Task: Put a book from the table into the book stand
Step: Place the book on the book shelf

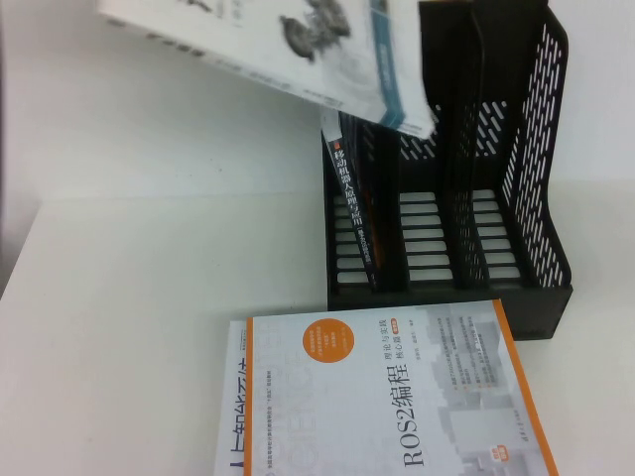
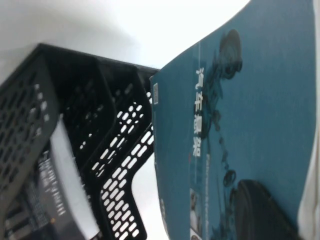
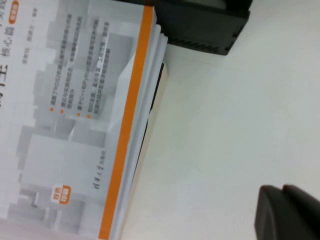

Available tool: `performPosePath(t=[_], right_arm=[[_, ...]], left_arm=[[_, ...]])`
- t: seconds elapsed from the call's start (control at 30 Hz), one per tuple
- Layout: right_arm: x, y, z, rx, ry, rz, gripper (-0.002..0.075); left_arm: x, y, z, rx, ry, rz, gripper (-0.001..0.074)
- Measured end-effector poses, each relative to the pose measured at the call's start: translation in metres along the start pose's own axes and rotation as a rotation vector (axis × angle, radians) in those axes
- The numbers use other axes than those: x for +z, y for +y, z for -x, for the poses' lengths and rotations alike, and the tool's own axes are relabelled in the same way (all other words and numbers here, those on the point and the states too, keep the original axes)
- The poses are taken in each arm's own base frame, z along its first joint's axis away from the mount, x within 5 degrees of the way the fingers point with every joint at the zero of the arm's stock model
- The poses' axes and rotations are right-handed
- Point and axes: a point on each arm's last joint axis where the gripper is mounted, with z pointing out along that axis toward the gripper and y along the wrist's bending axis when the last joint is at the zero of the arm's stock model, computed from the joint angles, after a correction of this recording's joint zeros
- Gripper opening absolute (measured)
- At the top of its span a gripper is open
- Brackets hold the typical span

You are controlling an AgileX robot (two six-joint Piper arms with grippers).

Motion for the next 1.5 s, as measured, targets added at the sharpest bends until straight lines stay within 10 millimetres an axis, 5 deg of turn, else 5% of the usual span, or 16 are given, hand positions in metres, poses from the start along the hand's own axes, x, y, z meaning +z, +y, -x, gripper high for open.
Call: performPosePath(t=[0.27, 0.57, 1.0, 1.5], right_arm=[[-0.002, 0.000, -0.003, 0.035, 0.025, -0.003, -0.0001], [-0.002, -0.001, -0.002, 0.035, 0.011, -0.006, -0.0001], [-0.002, -0.001, 0.000, 0.032, -0.013, -0.010, -0.0001], [-0.002, -0.002, 0.002, 0.035, -0.033, -0.016, -0.0001]], left_arm=[[0.054, -0.011, -0.020, 0.031, 0.074, 0.020, 0.0120], [0.096, 0.022, -0.027, -0.003, 0.111, 0.120, 0.0120], [0.120, 0.034, -0.039, -0.039, 0.110, 0.284, 0.0120], [0.117, 0.044, -0.050, -0.065, 0.213, 0.410, 0.0119]])
